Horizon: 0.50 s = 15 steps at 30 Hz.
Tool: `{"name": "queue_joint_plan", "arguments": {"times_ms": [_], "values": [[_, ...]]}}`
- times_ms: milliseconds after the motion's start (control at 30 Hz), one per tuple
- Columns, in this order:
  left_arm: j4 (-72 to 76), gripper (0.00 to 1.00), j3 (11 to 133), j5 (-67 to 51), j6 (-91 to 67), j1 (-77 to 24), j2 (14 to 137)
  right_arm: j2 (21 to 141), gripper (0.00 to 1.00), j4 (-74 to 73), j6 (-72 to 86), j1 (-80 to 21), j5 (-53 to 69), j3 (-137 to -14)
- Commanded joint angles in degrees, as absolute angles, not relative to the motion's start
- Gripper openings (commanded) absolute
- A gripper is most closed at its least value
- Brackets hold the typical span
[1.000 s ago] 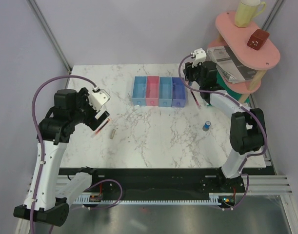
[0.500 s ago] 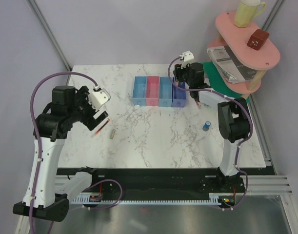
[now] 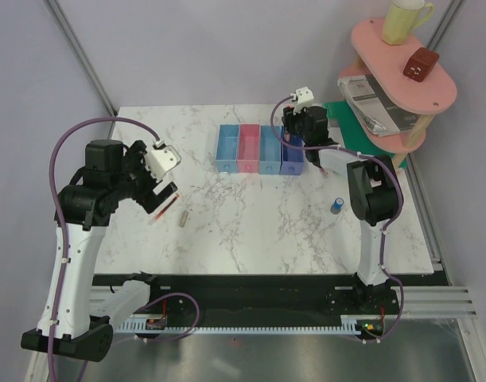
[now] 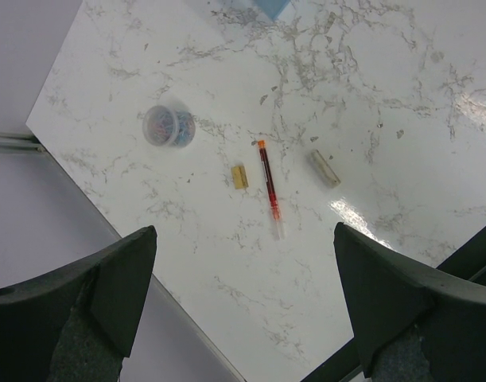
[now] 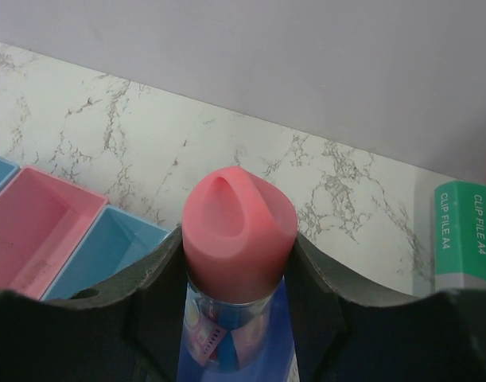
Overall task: Sort the stationery into containers
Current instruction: Place the stationery in the storage box.
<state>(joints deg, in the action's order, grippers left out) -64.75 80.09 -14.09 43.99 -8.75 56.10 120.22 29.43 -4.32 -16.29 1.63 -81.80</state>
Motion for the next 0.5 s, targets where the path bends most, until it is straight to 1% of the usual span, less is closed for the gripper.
{"name": "queue_joint_plan", "arguments": {"times_ms": [0, 267, 300, 333, 367, 433, 467], "values": [[-65.04, 1.00, 79.90, -15.99, 45.53, -8.79, 55.72, 122.07, 0.00, 36.03, -3.61, -16.43, 1.32, -84.55], [-64.78, 1.00, 79.54, -16.08, 45.53, -8.79, 55.99, 124.89, 0.00, 38.32, -3.52, -16.35, 0.44, -83.94], [-64.78, 1.00, 79.45, -16.08, 45.61, -8.79, 56.07, 124.98, 0.01, 38.41, -3.43, -16.43, 0.53, -83.67], [-64.86, 1.00, 79.45, -16.08, 45.62, -8.79, 56.07, 124.89, 0.05, 38.58, -3.34, -16.44, 0.53, -83.50], [-64.78, 1.00, 79.28, -16.17, 45.62, -8.79, 56.16, 124.98, 0.14, 38.58, -3.43, -16.44, 0.70, -83.50], [-64.69, 1.00, 79.01, -16.52, 45.62, -8.79, 56.25, 124.81, 0.22, 38.50, -3.60, -16.44, 0.88, -83.23], [-64.60, 1.00, 78.93, -16.70, 45.70, -8.79, 56.16, 124.63, 0.27, 38.50, -3.78, -16.52, 0.79, -83.15]]}}
